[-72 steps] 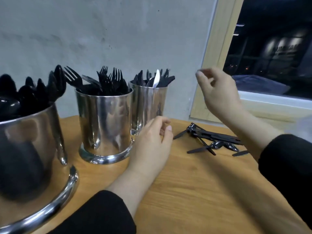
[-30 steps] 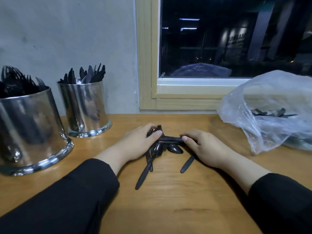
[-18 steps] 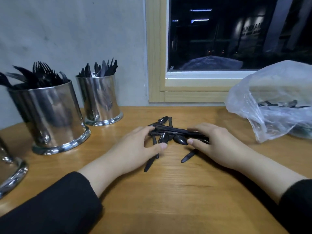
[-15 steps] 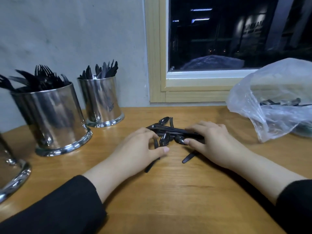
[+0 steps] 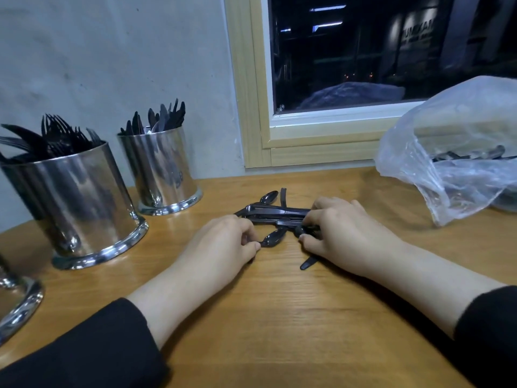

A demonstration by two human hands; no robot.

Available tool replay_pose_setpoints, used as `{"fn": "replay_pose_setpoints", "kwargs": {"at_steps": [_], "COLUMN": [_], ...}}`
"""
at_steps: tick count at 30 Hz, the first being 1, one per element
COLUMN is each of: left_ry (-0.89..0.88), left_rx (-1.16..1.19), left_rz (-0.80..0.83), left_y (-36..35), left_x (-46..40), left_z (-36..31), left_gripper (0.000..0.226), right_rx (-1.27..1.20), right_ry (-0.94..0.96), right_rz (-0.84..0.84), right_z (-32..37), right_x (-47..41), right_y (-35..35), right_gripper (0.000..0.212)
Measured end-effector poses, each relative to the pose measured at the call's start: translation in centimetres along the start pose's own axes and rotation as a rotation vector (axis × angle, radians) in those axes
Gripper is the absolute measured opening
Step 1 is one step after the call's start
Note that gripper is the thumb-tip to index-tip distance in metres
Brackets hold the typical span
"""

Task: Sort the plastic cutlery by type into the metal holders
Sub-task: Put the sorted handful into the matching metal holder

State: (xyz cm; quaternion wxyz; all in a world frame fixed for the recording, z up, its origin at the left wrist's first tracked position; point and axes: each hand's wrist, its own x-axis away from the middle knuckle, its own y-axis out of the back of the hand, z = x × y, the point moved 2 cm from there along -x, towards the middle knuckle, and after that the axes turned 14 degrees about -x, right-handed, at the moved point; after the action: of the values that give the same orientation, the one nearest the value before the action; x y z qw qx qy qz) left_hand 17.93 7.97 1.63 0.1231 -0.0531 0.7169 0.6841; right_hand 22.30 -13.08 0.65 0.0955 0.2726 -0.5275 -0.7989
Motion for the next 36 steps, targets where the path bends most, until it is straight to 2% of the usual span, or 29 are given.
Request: {"fn": "replay_pose_setpoints", "kwargs": {"at_steps": [7,13,16,18,22,27,31,36], "left_ry": [0.055,0.153,0.157,0.159,0.169,0.154,0.162,0.125], "left_rx": [0.053,0.280,0.324,0.342,0.412,0.676,0.789,0.971], "left_rz": [-0.043,-0.281,-0.351,-0.362,-0.297,-0.180,-0.148,-0.006], "left_y": [0.4,1.7,2.1,2.1,2.1,1.7,1.6,1.3], "left_x": [-0.1,-0.1,0.1,0.1,0.0,0.0,0.3,0.8], "left_z": [0.6,1.6,1.9,2.1,2.0,1.2,0.5,-0.9], "left_gripper": [0.014,0.016,0.015,0.018,0.022,0.011,0.004,0.005], "right_rx": [0.066,0.069,0.057,0.034,-0.109,-0.231,-0.280,-0.299], "right_ry": [0.001,0.010,0.047,0.105,0.257,0.403,0.359,0.328], "right_rz": [-0.008,-0.013,-0.106,-0.203,-0.255,-0.335,-0.427,-0.451], "right_z": [0.6,0.4,0.2,0.4,1.4,2.3,2.4,2.5], "right_x": [0.1,0.2,0.3,0.5,1.1,1.2,1.4,1.4], "right_y": [1.1,1.5,2.1,2.5,3.0,2.8,2.8,2.6], "right_gripper": [0.027,0.011,0.007,0.013,0.019,0.022,0.034,0.041]}}
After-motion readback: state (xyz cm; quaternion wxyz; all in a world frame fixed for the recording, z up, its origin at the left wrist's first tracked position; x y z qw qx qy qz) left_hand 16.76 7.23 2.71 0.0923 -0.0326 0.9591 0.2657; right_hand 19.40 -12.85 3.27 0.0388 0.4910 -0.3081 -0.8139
